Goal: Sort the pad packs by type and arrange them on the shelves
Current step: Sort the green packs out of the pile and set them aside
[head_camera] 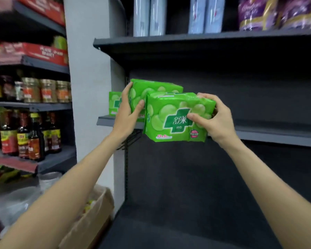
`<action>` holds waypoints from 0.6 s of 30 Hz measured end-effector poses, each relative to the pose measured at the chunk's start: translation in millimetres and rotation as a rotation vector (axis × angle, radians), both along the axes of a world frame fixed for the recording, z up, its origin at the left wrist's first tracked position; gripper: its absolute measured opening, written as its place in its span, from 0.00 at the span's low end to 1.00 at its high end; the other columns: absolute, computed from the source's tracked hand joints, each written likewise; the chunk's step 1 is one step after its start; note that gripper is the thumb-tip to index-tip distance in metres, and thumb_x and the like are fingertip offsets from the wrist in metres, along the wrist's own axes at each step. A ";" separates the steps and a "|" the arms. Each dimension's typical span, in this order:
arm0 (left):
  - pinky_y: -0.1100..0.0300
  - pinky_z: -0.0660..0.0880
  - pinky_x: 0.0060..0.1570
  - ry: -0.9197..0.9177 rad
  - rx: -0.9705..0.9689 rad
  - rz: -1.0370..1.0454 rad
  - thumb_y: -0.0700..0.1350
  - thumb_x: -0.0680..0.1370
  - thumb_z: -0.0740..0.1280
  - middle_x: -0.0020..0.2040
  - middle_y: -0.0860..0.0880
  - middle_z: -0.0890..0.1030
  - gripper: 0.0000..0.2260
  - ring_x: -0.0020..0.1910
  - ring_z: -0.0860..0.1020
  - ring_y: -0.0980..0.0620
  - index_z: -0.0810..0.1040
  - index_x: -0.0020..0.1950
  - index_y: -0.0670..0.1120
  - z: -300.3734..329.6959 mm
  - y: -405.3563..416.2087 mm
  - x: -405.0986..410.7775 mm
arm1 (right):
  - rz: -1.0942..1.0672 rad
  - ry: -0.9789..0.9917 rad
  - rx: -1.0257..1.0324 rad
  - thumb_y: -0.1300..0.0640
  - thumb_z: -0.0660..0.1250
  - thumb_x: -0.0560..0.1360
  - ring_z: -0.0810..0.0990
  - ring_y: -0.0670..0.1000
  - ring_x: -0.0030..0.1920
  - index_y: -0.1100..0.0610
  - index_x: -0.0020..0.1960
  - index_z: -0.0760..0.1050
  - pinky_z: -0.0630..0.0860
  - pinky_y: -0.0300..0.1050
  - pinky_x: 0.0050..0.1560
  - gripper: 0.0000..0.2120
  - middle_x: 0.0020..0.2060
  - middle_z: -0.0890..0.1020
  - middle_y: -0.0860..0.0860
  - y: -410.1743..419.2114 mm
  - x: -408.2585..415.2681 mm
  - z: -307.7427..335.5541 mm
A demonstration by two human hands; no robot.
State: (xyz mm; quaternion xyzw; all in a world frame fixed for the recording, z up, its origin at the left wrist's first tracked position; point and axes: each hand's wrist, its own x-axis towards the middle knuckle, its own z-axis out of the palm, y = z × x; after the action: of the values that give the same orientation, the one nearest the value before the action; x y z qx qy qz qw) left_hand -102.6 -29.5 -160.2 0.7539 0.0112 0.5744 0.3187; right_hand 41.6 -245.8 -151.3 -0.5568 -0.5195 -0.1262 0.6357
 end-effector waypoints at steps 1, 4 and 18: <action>0.66 0.65 0.66 -0.026 0.017 -0.004 0.52 0.80 0.61 0.69 0.61 0.65 0.27 0.65 0.68 0.68 0.54 0.76 0.53 12.1 4.6 12.3 | -0.024 -0.029 0.018 0.60 0.79 0.64 0.81 0.43 0.51 0.53 0.60 0.74 0.79 0.45 0.54 0.27 0.52 0.79 0.40 3.8 9.2 11.7; 0.72 0.69 0.56 -0.064 -0.036 -0.043 0.45 0.82 0.60 0.68 0.56 0.65 0.25 0.61 0.70 0.69 0.52 0.76 0.47 38.7 10.9 48.5 | -0.091 -0.068 0.051 0.57 0.79 0.64 0.81 0.45 0.52 0.51 0.59 0.74 0.77 0.46 0.56 0.26 0.52 0.80 0.41 14.9 35.1 37.8; 0.56 0.55 0.71 0.470 -0.275 0.032 0.57 0.83 0.48 0.77 0.49 0.60 0.24 0.75 0.59 0.48 0.54 0.78 0.52 22.2 42.8 155.9 | -0.368 -0.046 -0.210 0.53 0.77 0.66 0.75 0.53 0.56 0.53 0.62 0.69 0.73 0.48 0.57 0.28 0.57 0.75 0.52 80.3 134.9 33.8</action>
State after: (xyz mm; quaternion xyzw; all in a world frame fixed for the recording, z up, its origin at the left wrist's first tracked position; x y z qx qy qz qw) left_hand 53.3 13.3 -138.0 0.8158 0.1748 0.3818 0.3977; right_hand 176.5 -165.5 -117.5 -0.7025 -0.4336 -0.1980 0.5284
